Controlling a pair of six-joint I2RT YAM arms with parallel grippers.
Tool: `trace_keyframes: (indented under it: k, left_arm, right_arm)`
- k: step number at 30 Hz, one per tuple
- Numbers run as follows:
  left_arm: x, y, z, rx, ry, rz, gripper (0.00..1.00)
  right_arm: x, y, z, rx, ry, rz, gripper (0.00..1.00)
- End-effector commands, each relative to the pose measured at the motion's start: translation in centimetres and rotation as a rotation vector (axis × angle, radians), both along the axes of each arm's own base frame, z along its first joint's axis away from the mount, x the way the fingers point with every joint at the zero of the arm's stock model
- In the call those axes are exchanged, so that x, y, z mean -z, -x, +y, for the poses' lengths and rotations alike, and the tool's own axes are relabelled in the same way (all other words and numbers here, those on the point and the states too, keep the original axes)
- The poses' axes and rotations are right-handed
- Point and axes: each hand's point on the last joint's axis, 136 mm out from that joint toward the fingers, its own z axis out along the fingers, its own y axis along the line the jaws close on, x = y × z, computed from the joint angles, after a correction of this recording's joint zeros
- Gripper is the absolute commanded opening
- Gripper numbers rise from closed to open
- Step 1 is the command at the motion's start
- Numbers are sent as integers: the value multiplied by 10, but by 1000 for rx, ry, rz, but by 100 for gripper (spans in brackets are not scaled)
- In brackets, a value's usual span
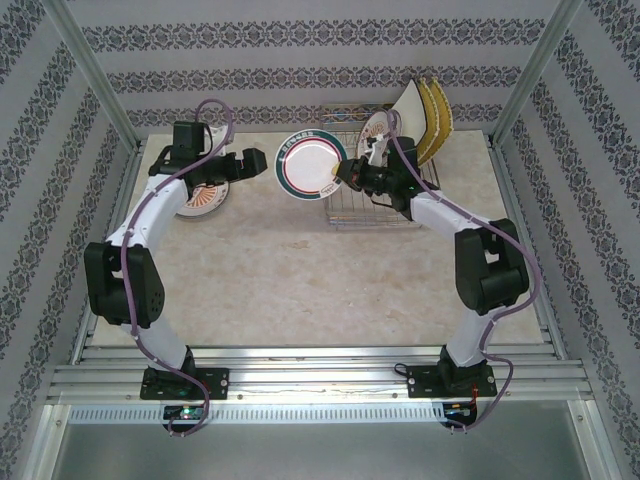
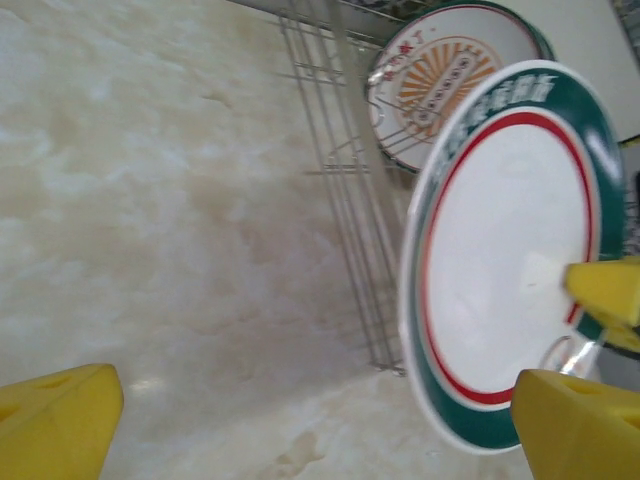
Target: Unload the plates from the dish rack
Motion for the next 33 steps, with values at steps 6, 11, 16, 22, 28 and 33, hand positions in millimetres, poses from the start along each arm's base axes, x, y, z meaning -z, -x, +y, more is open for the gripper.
trace_keyframes:
  k: [6, 11, 16, 22, 28, 33]
  left_arm:
    - [-15, -10, -29, 81, 182, -60, 86]
    - [-11, -12, -36, 94, 200, -50, 76]
    - [-6, -14, -36, 87, 195, -41, 56]
    - [-5, -14, -34, 81, 184, -40, 2]
    - [-8, -18, -30, 61, 189, -48, 0]
    - [-18, -22, -11, 8, 210, -73, 0]
  right_arm:
    - [-48, -3, 37, -101, -113, -117, 0]
    - [-56, -5, 50, -123, -136, -125, 0]
    - [-63, -4, 65, -155, -150, -132, 0]
    - [-59, -6, 69, -154, -144, -122, 0]
    - [-57, -7, 64, -139, -78, -128, 27]
    - [-57, -10, 46, -98, 55, -134, 85]
